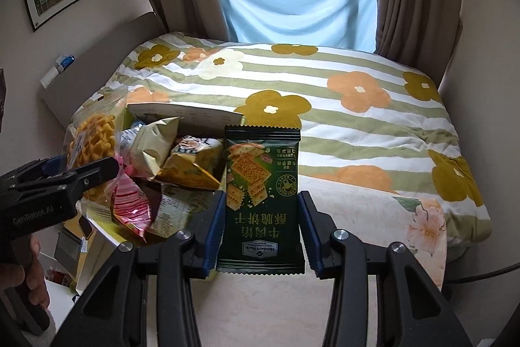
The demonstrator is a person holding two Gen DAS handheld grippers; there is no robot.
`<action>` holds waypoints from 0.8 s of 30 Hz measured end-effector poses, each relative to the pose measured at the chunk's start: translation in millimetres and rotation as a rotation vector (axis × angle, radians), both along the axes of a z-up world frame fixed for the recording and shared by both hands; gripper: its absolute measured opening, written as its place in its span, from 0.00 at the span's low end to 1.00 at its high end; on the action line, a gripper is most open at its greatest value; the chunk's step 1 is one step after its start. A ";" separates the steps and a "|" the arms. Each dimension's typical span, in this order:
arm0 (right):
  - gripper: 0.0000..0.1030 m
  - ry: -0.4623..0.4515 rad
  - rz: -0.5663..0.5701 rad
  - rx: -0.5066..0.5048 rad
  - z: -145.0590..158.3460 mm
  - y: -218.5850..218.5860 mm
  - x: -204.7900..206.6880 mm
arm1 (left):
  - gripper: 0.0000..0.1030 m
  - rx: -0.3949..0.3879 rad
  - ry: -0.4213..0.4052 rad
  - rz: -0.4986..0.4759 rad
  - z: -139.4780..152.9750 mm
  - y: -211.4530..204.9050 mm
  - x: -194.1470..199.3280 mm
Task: Organize snacks
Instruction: 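Carry both snacks into the yellow box and open both tools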
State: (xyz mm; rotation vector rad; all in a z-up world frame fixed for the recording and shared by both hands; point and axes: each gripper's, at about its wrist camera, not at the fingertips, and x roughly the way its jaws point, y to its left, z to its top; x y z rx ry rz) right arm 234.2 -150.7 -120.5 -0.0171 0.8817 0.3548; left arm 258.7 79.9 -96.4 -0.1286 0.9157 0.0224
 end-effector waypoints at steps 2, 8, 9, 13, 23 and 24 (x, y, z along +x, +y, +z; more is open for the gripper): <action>0.39 -0.010 0.002 0.007 0.4 20.9 -1.1 | 0.75 0.004 0.007 -0.002 -3.8 18.2 2.1; 0.39 -0.004 0.006 0.025 -8.6 68.0 -5.4 | 0.75 0.032 0.048 -0.023 -23.5 61.0 11.6; 0.39 -0.001 0.009 0.023 -10.3 73.5 -6.7 | 0.75 0.033 0.056 -0.027 -27.1 67.0 13.6; 0.39 0.014 0.027 0.005 -16.7 92.8 -8.6 | 0.77 0.031 0.056 -0.046 -36.4 79.0 17.6; 0.39 0.036 0.053 -0.022 -21.4 105.1 4.4 | 1.00 0.115 0.043 -0.019 -35.4 89.4 16.2; 0.39 0.043 0.054 -0.021 -23.0 105.2 5.6 | 1.00 0.112 0.046 -0.021 -36.8 91.3 14.3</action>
